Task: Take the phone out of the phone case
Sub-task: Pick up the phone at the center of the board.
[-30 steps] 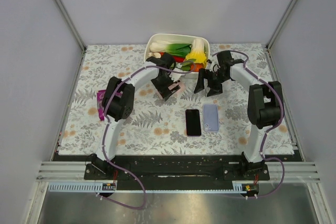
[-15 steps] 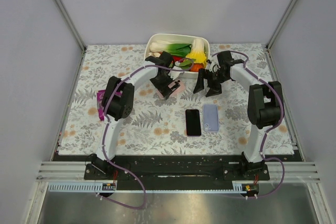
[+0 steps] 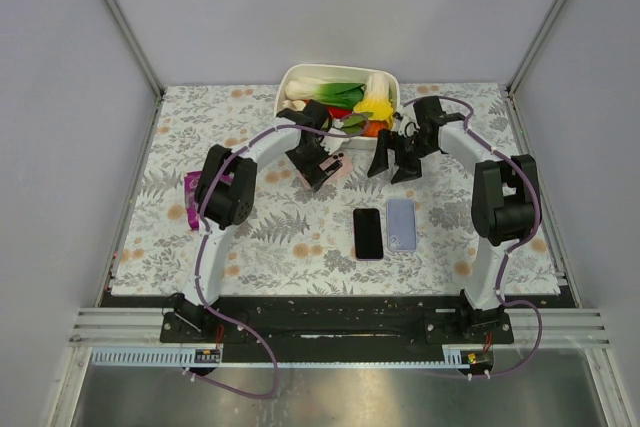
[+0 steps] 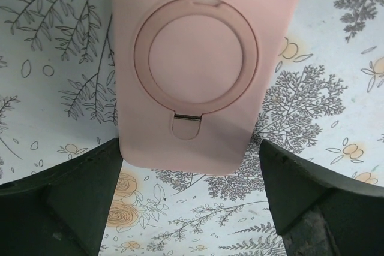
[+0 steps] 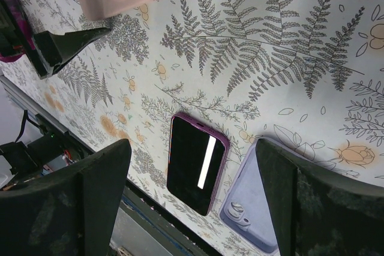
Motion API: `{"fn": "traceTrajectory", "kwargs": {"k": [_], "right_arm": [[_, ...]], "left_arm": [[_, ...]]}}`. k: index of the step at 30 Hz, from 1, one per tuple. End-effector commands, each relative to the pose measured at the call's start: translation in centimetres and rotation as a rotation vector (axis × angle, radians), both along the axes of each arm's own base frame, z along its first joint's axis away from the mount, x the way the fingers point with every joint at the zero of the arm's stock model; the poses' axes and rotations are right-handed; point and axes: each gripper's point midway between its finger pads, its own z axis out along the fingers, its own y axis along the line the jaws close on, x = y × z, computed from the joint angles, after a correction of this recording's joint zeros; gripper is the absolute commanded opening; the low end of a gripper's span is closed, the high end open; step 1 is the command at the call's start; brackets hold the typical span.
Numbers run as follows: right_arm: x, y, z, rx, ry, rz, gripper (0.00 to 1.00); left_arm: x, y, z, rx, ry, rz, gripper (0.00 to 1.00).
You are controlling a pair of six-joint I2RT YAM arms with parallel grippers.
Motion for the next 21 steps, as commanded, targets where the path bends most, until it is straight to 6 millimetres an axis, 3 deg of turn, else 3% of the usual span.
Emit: {"fn": "traceTrajectory", "kwargs": {"k": [1,4,11,15,16,17,21], "right_arm": [[0.5,0.0,1.3,0.034,-0.033,-0.004,0.93],[0.6,0.0,1.6,0.037,-0.041,-0.005,0.94],[0.6,-0.3,1.7,0.035,-0.043,-0.011,0.94],[0.5,-0.5,1.6,0.037,-0.035,-0.015,0.93],[0.5,-0.4,1.6,0.035,-0.038,-0.013,0.94],[0.4,-0.4,1.5,0.036,-0.037,-0.011,0.94],[0.1,-0.6,1.4,0.028,-0.038,-0.011,0.94]], "left_arm": [[-3.9,-1.6,-0.7,-0.078,0.161,-0.110,0.95],[-4.5,-1.5,-1.1,-0.067,0.184,-0.127,0.90],[-3.1,-1.1,-1.7,0.026,0.123,-0.073,0.69],[-3.1,-1.1,-1.7,0.040,0.111,-0.077,0.33],[-3.2,-1.1,-1.7,0.041,0.113,-0.081,0.21],[-3.4,-1.1,-1.6,0.033,0.118,-0.084,0.00],[-5.2,-2.0,0.8,-0.072,0.130,-0.119,0.00]]}}
